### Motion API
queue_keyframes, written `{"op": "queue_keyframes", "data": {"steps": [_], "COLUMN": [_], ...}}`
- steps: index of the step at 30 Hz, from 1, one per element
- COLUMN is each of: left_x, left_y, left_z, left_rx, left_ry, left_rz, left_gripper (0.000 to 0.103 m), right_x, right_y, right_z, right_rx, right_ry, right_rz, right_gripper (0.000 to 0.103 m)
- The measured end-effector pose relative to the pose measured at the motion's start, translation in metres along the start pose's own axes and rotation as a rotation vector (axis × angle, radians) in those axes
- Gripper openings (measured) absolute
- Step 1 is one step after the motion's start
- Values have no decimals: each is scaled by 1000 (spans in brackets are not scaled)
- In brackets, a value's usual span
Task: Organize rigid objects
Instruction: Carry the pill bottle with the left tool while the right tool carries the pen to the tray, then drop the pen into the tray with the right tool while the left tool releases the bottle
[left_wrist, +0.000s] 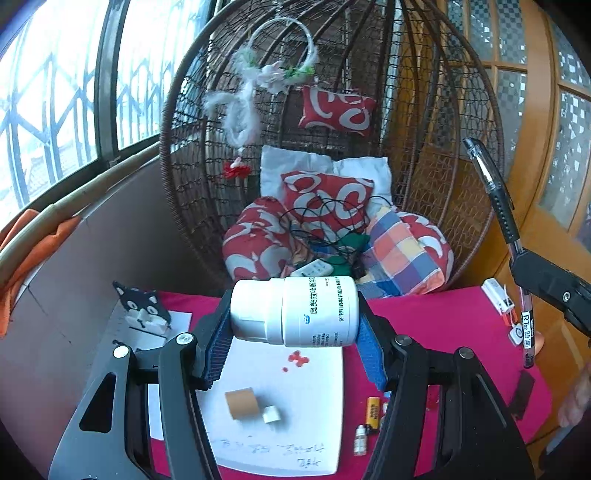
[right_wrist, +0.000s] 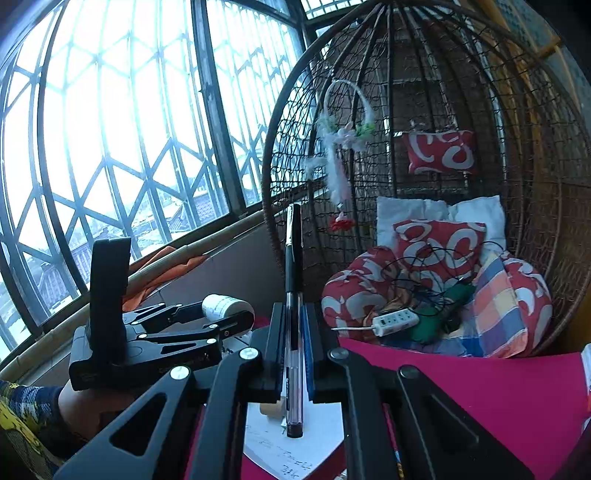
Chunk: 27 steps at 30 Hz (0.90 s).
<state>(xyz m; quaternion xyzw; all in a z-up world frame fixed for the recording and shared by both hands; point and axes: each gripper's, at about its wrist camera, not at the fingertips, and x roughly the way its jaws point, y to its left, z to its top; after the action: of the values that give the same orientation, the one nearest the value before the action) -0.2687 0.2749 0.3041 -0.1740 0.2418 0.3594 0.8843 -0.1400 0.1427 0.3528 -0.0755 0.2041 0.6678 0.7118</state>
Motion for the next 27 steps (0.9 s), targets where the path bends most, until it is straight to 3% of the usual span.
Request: {"op": "queue_keyframes", "data": {"steps": [5,14,21,27], "left_x": [9,56,134,207], "left_y": [22,52,71,70], "left_z": [0,-8,-29,-71], "left_rx": [-8,3,-13,25], "left_ry": [23,132,302,492], "left_rz": [11,-19,-92,-77], "left_gripper": [60,60,60,60], "right_x": [25,78,135,182], "right_y": [8,6,-5,-17], "right_z": [-4,-20,-48,-86], "right_rx": [23,105,143,153], "right_ry": [32,142,284,435], "right_rz": [15,7,-61,-126], "right_gripper": [6,6,6,6]}}
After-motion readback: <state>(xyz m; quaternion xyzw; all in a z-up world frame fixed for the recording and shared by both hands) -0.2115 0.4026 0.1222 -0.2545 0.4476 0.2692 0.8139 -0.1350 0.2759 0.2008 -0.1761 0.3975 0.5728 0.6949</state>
